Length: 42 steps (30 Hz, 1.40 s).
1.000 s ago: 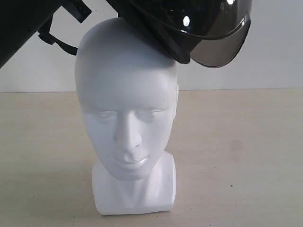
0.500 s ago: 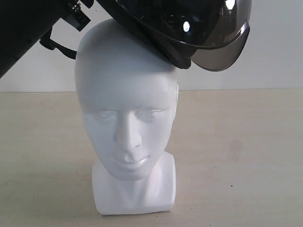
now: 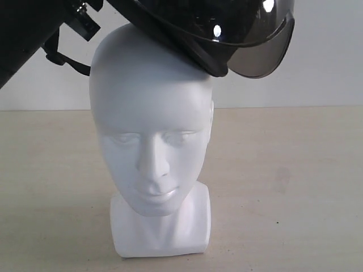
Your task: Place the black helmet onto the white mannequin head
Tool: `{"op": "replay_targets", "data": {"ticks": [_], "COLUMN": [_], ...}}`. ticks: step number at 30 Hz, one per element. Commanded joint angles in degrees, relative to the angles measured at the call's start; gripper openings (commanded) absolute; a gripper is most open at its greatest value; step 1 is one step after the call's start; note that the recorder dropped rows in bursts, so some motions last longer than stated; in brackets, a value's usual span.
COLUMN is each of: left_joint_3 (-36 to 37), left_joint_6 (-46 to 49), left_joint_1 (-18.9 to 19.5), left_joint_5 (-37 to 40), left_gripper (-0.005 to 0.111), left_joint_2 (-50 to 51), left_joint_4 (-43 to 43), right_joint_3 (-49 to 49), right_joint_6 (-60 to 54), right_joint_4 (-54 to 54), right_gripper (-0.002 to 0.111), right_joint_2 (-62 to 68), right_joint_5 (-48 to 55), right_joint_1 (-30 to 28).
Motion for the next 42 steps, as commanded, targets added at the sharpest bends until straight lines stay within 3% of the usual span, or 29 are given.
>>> {"op": "replay_targets", "data": {"ticks": [1,42], "left_joint_3": [1.8,5.7], "left_joint_6": [1.2,1.2], "left_joint_1": [1.2,1.4], "left_joint_5": [-0.5,-0.5], "left_gripper": [0.004,0.004], "left_joint_2": [-2.1,-2.6], "left_joint_4": [0.6,1.1], "right_joint_3": [-0.2,-0.2], "right_joint_6": [0.3,1.7], "right_joint_4": [-0.1,-0.1], "right_gripper": [0.000,0.000], "right_joint_2": [0.1,0.1], "right_joint_5": [-3.0,-3.7], "right_joint_1": [1.9,1.9]}}
